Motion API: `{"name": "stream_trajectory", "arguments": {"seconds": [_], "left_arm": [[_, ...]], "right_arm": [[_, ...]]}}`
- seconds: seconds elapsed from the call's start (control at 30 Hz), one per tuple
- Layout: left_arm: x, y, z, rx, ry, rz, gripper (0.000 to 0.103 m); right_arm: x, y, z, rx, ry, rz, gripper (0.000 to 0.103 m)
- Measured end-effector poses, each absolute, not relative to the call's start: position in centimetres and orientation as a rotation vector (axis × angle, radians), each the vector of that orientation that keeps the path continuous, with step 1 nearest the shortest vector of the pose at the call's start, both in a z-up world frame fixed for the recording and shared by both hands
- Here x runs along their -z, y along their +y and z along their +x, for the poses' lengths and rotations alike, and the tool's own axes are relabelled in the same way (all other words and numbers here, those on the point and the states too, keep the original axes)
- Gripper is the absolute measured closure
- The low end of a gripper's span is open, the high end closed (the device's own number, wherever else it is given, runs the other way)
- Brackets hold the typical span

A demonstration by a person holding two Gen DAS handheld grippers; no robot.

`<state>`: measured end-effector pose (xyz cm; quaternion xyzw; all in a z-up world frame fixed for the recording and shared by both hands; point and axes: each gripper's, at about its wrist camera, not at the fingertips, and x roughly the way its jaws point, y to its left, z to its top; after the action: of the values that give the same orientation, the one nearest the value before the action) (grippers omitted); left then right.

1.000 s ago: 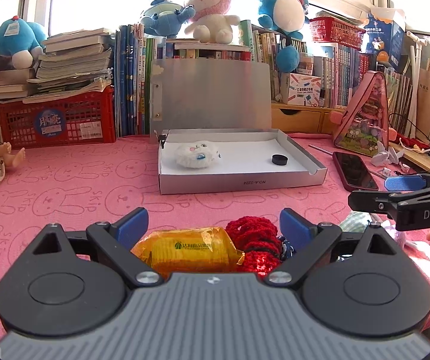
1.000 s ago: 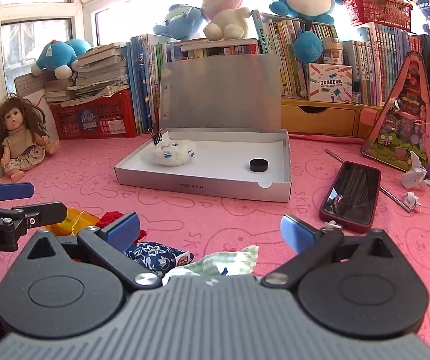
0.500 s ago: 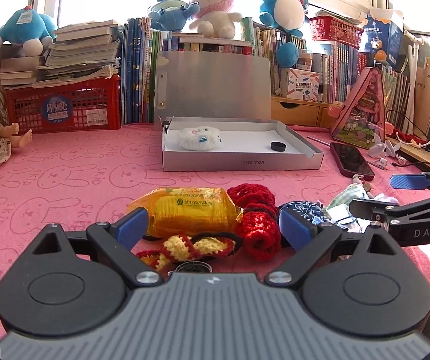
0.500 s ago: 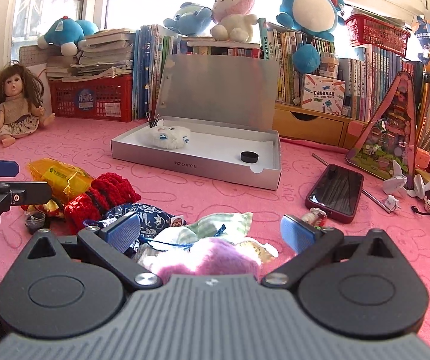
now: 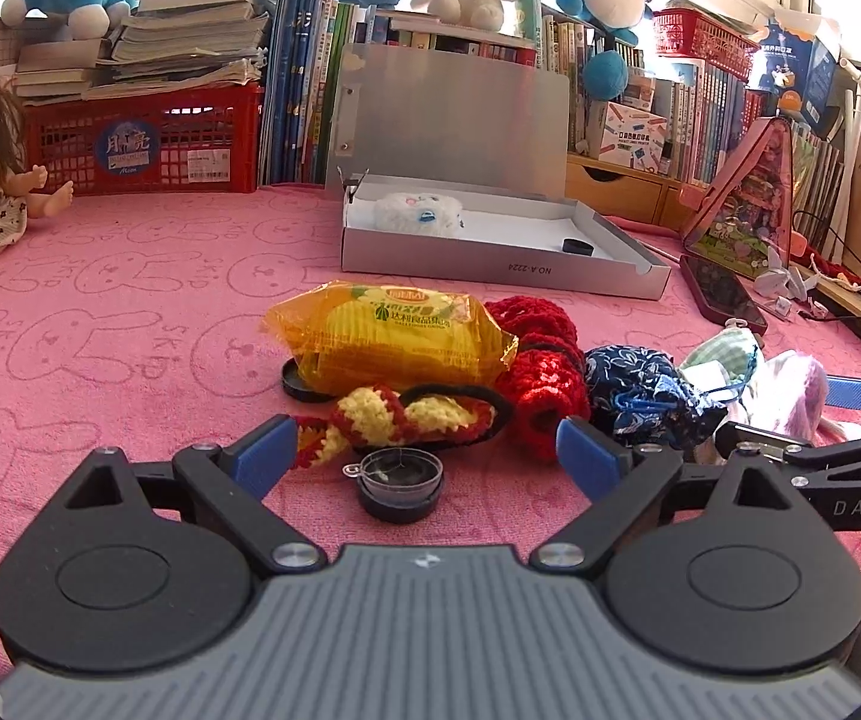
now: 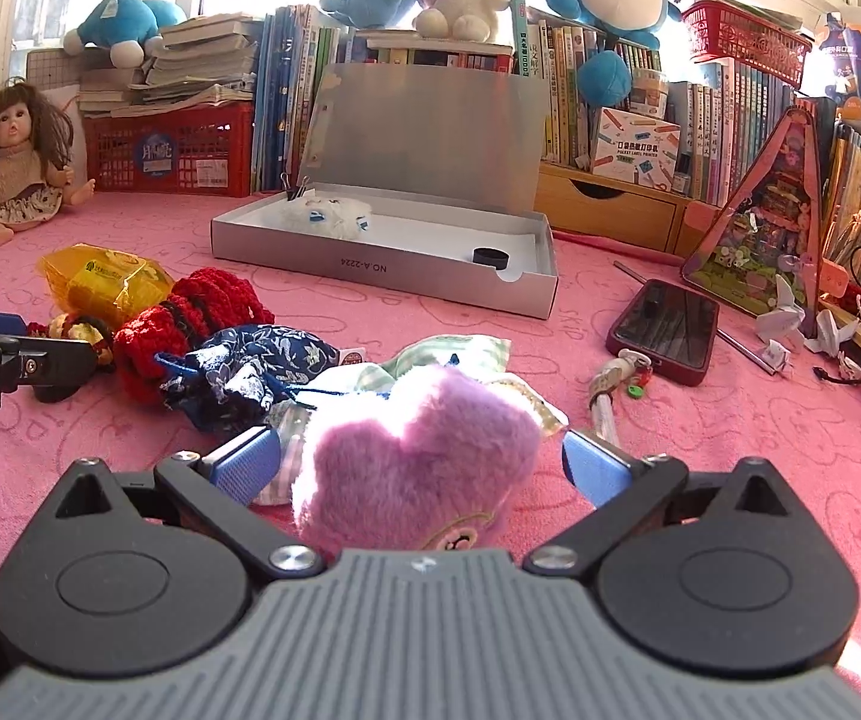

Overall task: Organize objects
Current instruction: 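Close left tool on the clear cup and lift while right tool grasps the purple plush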

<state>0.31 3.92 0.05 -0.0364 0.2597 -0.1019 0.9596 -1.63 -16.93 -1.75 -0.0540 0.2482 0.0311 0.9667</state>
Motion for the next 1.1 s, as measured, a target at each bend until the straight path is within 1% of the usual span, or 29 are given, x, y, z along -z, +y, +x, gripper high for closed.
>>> {"name": "stream_trajectory", "arguments": {"seconds": [0.07, 0.27, 0.37, 0.43, 0.53, 0.6, 0.67, 0.77, 0.8, 1.0, 1.07, 1.1], "left_arm": [[0.2, 4.0, 0.2, 0.202, 0.535, -0.078, 0.009], [0.4, 4.2, -0.1, 0.2, 0.543, -0.088, 0.025], [0.4, 4.4, -0.3, 0.192, 0.548, -0.098, 0.036], [0.4, 4.5, -0.3, 0.189, 0.551, -0.107, 0.045], [0.3, 4.7, -0.4, 0.183, 0.549, -0.111, 0.049], [0.2, 4.8, -0.5, 0.175, 0.543, -0.107, 0.05], [0.1, 4.7, -0.5, 0.172, 0.539, -0.104, 0.051], [0.1, 4.6, -0.5, 0.176, 0.542, -0.092, 0.057], [0.2, 4.6, -0.5, 0.174, 0.546, -0.086, 0.059], [0.5, 4.7, -0.4, 0.165, 0.557, -0.09, 0.059], [0.4, 4.7, -0.4, 0.165, 0.551, -0.086, 0.062], [0.3, 4.7, -0.5, 0.165, 0.547, -0.084, 0.062]], "right_arm": [[2.0, -16.9, -1.6, -0.063, 0.51, -0.102, 0.0], [2.1, -16.8, -1.9, -0.064, 0.515, -0.069, 0.0], [1.8, -17.0, -2.4, -0.08, 0.493, -0.039, 0.002], [1.6, -17.1, -2.7, -0.091, 0.477, -0.022, 0.004], [1.2, -17.2, -2.9, -0.101, 0.464, -0.009, 0.008], [1.1, -17.3, -2.8, -0.091, 0.464, -0.004, 0.015], [1.1, -17.3, -2.7, -0.081, 0.469, 0.001, 0.024], [1.2, -17.6, -2.6, -0.071, 0.484, 0.014, 0.031], [1.4, -17.7, -2.5, -0.07, 0.491, 0.019, 0.032], [1.5, -17.9, -2.7, -0.077, 0.496, 0.033, 0.035], [1.5, -17.9, -2.7, -0.077, 0.495, 0.032, 0.035], [1.4, -17.8, -2.8, -0.077, 0.493, 0.033, 0.036]]}}
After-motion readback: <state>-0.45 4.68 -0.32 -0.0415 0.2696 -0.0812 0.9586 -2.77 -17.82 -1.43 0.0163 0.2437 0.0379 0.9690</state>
